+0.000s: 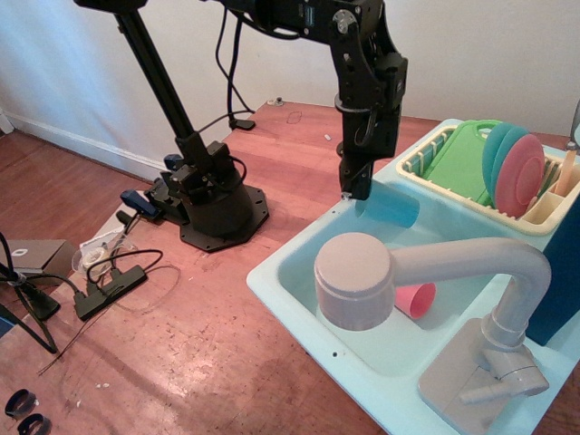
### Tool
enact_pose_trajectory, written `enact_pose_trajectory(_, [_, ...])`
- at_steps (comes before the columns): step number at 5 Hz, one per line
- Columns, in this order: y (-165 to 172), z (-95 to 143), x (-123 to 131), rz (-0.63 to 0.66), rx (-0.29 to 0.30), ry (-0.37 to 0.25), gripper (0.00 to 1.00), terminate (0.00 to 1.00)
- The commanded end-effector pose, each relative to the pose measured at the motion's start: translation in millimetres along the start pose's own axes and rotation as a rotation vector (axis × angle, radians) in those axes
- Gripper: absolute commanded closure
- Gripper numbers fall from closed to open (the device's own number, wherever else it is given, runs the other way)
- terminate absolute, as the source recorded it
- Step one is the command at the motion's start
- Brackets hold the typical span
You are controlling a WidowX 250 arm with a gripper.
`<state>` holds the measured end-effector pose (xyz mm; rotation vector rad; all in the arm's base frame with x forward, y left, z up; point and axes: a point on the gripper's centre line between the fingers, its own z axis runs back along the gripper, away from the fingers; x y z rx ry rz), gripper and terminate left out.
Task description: Put cup from anywhere into sink
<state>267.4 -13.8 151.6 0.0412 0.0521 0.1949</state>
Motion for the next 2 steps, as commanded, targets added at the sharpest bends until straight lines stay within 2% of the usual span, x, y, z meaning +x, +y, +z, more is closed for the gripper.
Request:
enact_pose_trajectory(1, [4.5,-4.3,-8.8,-0.002,-0.033,0.021,0.0,0.0])
enact_pose_trajectory(2, [9.0,-0.6,-9.1,-0.003,-0.033,0.015,0.0,1.0])
